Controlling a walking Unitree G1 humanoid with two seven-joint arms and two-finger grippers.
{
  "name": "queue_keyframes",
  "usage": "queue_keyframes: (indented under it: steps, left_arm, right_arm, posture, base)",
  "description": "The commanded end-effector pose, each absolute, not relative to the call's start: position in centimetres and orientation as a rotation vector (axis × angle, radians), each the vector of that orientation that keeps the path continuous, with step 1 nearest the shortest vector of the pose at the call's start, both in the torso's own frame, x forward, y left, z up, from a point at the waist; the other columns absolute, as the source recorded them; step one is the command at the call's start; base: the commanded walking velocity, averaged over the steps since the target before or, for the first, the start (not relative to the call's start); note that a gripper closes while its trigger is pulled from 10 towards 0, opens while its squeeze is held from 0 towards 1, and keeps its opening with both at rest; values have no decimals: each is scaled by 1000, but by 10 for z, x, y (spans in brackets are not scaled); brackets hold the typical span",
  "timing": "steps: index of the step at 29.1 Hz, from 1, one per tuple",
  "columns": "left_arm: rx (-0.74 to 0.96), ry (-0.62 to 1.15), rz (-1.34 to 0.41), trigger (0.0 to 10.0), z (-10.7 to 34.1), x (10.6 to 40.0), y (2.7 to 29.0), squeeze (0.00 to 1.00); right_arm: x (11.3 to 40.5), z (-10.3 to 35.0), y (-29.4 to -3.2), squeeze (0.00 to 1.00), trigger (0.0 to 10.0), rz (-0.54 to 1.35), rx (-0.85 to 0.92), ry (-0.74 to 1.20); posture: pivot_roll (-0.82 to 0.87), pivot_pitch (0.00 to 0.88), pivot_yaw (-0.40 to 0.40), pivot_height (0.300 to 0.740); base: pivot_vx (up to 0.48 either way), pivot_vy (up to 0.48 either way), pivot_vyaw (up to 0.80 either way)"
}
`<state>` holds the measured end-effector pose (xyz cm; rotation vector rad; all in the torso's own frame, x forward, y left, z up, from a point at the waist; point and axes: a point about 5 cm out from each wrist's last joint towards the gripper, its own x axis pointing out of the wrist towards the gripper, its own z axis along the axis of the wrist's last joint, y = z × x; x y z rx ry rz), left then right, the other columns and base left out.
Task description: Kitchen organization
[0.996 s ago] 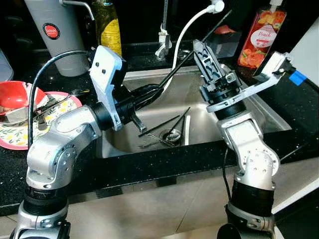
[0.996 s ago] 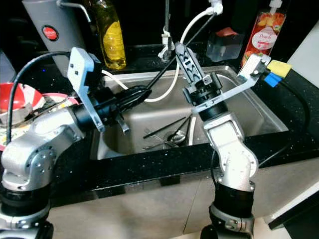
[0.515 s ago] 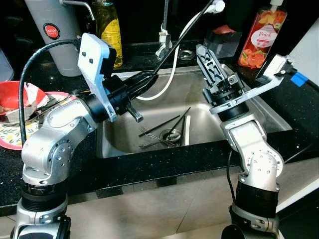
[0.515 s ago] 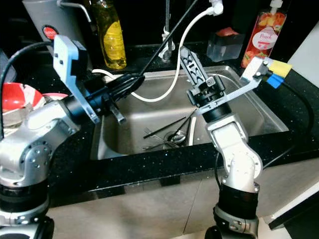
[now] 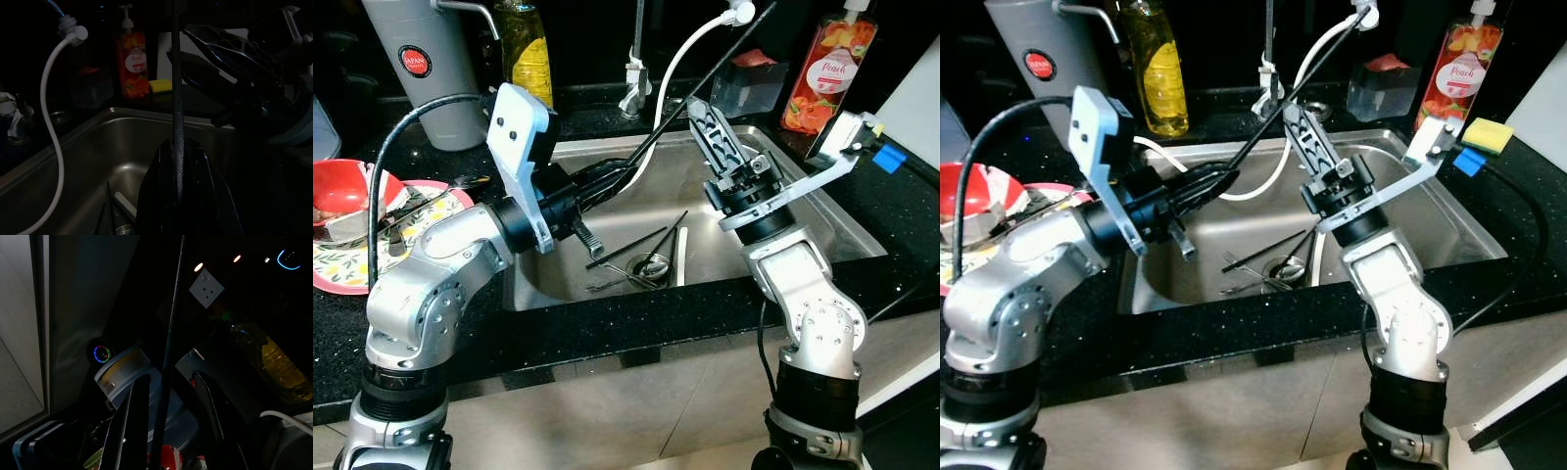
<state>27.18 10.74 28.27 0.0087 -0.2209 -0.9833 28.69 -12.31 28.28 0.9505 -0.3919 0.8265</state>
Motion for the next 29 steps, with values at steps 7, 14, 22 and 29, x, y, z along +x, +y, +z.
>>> queue_keyframes:
  steps: [7, 14, 22, 29]
  left_arm:
    - [31, -186, -1010, 10000, 279, 268, 106, 0]
    - [41, -184, -1008, 10000, 279, 268, 106, 0]
    - [60, -198, -1000, 10000, 280, 268, 106, 0]
    - [11, -242, -888, 10000, 289, 281, 114, 1000]
  right_arm:
    - [285, 282, -121, 0, 6627, 841, 930, -379]
    - [285, 282, -120, 0, 0, 844, 927, -382]
    - [284, 282, -120, 0, 0, 842, 924, -386]
    - [286, 277, -117, 0, 10000, 823, 872, -360]
  posture:
    - [61, 0, 0, 740]
    - [62, 0, 2, 740]
    - [62, 0, 4, 740]
    - [60, 0, 4, 740]
  base:
    - [0, 0, 0]
    - [0, 0, 0]
    - [0, 0, 0]
    - [0, 0, 0]
